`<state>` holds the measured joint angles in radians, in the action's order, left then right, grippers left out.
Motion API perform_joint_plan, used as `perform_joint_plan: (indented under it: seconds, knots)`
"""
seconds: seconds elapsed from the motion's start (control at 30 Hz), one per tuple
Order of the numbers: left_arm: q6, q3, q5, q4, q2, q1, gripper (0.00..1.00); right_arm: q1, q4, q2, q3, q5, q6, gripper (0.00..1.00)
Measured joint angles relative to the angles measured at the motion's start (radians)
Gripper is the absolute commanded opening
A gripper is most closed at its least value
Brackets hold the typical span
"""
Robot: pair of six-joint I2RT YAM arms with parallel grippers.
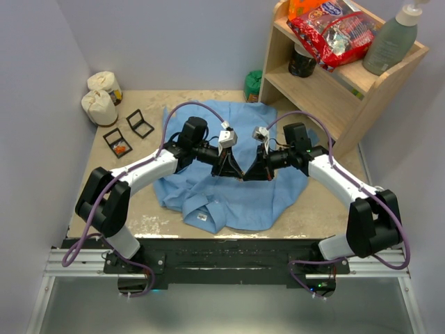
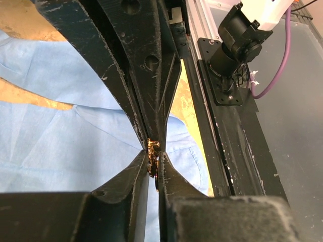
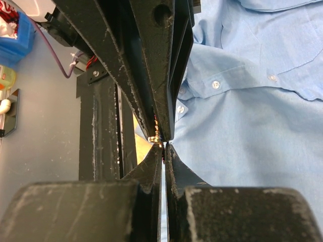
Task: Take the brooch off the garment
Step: Close the brooch.
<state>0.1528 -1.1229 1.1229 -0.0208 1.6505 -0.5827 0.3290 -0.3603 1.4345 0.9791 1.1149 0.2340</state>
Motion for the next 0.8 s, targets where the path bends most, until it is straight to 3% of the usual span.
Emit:
perform_joint_plan:
  seconds: [0.8]
  knots:
    - [-0.003, 0.000, -0.002, -0.065, 0.003, 0.000, 0.00, 0.053, -0.018, -0.002, 0.000, -0.084, 0.029, 0.00]
